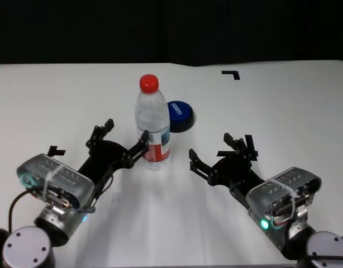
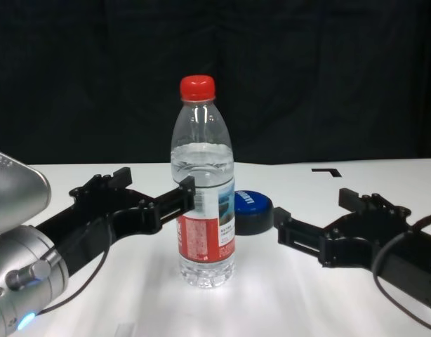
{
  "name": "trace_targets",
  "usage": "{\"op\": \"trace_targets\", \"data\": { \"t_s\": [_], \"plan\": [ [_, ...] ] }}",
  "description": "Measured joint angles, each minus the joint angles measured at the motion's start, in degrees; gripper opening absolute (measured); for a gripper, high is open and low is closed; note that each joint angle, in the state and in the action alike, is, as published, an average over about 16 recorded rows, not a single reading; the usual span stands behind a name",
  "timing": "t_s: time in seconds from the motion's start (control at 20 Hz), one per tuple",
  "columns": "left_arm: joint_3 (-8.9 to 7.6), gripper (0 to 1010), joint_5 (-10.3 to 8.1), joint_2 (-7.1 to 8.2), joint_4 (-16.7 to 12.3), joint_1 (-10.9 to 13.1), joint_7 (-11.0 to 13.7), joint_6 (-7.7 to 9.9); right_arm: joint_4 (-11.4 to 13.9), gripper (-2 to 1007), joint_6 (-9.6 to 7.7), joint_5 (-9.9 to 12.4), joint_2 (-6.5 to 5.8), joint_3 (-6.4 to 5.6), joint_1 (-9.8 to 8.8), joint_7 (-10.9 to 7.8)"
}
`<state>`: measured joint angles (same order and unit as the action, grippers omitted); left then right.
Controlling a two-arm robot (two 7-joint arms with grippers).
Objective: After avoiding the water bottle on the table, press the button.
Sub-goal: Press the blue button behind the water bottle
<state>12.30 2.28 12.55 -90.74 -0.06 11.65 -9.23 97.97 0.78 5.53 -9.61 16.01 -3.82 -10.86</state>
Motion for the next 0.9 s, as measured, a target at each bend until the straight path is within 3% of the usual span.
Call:
{"op": "trace_targets", "data": {
  "t_s": [0.4, 0.9],
  "plan": [
    [-0.22, 1003, 0.22, -0.05, -0.6, 0.5, -0.6, 0.08, 0.0, 1003, 0.00, 0.0, 0.00, 0.00, 0.00, 0.00],
    [-2.07, 1003, 1.48, -0.28, -4.7, 4.0, -2.9, 0.24, 0.0, 1003, 0.00, 0.0, 0.00, 0.00, 0.00, 0.01]
  ]
}}
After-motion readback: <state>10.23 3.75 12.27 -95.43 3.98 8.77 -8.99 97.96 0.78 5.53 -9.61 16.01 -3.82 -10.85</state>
